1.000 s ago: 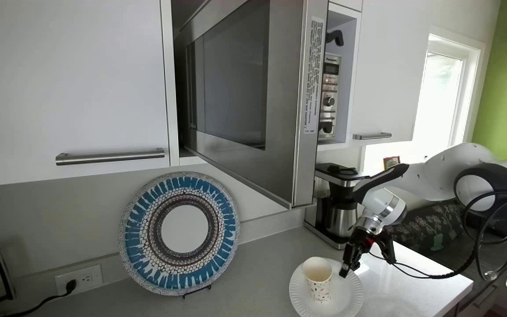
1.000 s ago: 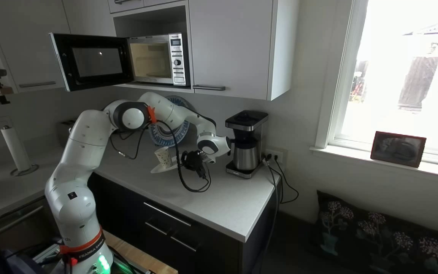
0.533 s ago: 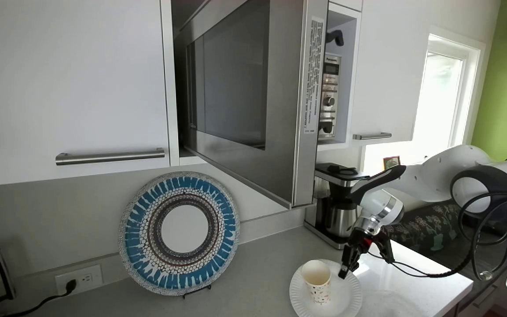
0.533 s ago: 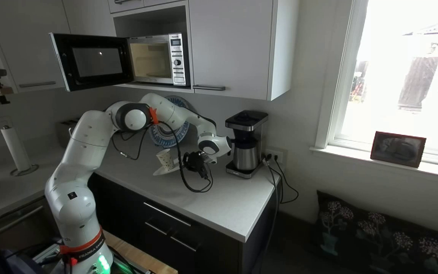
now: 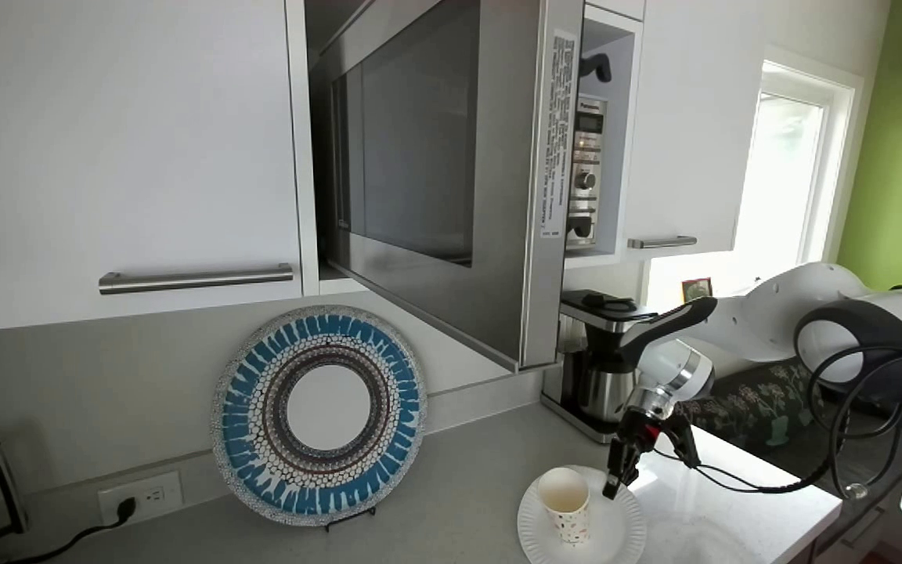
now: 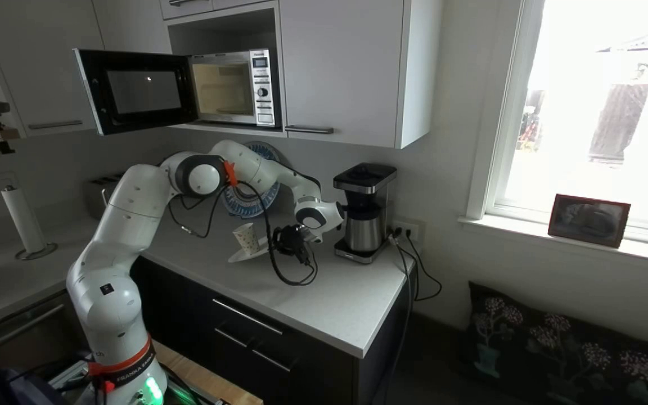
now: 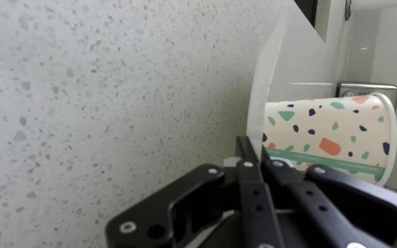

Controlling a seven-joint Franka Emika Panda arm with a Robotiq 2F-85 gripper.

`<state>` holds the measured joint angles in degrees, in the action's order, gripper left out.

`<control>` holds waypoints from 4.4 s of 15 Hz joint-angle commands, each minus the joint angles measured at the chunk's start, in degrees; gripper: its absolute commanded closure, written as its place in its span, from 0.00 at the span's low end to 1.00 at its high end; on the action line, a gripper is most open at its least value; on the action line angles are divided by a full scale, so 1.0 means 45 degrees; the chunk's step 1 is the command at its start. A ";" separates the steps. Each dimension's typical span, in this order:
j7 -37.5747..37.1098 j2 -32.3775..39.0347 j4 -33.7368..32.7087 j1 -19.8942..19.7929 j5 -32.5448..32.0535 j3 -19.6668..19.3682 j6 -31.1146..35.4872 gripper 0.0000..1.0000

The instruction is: Remove the white plate with a cup on top from the microwave and place it on the table

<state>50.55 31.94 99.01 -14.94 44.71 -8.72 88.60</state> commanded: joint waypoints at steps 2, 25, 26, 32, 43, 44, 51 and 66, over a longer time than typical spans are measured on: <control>-0.0267 0.0472 -0.0490 -0.0269 -0.0390 0.0293 -0.0001 1.00; -0.0379 0.0758 -0.0865 -0.0529 -0.0603 0.0380 0.0129 0.32; -0.0381 0.0693 -0.0823 -0.0538 -0.0601 0.0360 0.0173 0.25; -0.0416 0.0243 -0.0608 -0.0607 -0.0631 0.0216 0.0692 0.00; -0.0638 -0.1064 0.0551 -0.0634 -0.0893 0.0069 0.3323 0.00; -0.0632 -0.1345 0.0818 -0.0623 -0.1041 0.0024 0.3593 0.00; -0.0215 -0.3332 0.2748 -0.0857 -0.1449 -0.0198 0.4493 0.00; 0.0049 -0.5288 0.2752 -0.1263 -0.3656 -0.0990 0.2502 0.00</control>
<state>51.04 14.08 110.05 -19.64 33.84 -11.51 104.16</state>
